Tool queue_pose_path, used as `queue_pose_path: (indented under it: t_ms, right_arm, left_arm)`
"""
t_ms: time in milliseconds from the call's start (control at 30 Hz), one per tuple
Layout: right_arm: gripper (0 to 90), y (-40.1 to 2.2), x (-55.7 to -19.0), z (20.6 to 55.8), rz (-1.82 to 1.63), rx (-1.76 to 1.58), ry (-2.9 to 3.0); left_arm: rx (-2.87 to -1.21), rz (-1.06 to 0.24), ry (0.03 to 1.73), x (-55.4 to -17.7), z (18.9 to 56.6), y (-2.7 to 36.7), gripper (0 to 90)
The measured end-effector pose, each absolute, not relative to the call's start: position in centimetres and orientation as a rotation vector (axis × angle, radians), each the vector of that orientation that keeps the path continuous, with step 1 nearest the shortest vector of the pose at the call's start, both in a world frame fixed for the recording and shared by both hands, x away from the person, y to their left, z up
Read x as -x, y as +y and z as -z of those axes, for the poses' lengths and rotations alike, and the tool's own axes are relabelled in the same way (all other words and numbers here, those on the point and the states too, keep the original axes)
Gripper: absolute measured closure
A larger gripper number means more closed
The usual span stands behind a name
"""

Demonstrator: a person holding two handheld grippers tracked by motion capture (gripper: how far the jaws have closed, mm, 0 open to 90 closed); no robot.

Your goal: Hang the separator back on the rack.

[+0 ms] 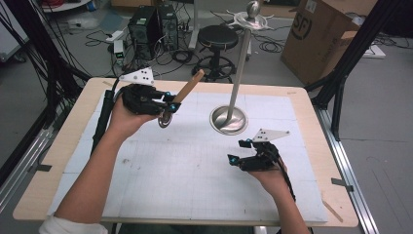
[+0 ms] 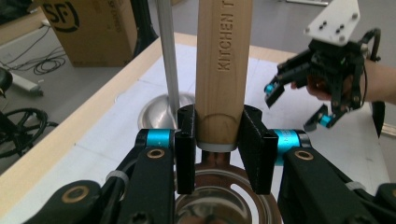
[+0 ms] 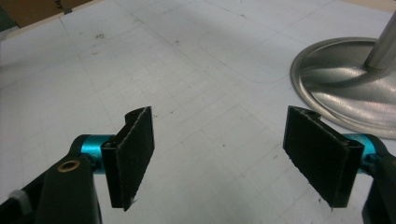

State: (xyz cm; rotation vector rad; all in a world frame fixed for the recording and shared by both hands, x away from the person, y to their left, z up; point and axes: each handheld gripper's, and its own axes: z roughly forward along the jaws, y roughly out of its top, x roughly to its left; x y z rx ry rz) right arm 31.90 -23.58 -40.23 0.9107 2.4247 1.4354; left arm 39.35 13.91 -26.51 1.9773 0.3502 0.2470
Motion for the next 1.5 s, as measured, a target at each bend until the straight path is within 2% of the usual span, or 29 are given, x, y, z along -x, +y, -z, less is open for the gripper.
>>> queue_pose_path:
  t_ms: [1000, 1500]
  right_arm:
    - [24.0, -23.1, -31.6, 40.7, -1.41, -0.866, 2.461]
    - [24.0, -23.4, -31.6, 40.6, -1.423, -0.874, 2.45]
  left_arm:
    - [-1.838, -0.362, 0.406, -44.0, 21.3, 8.9, 69.1]
    - [-1.845, -0.34, 0.427, -45.5, 20.3, 7.9, 69.1]
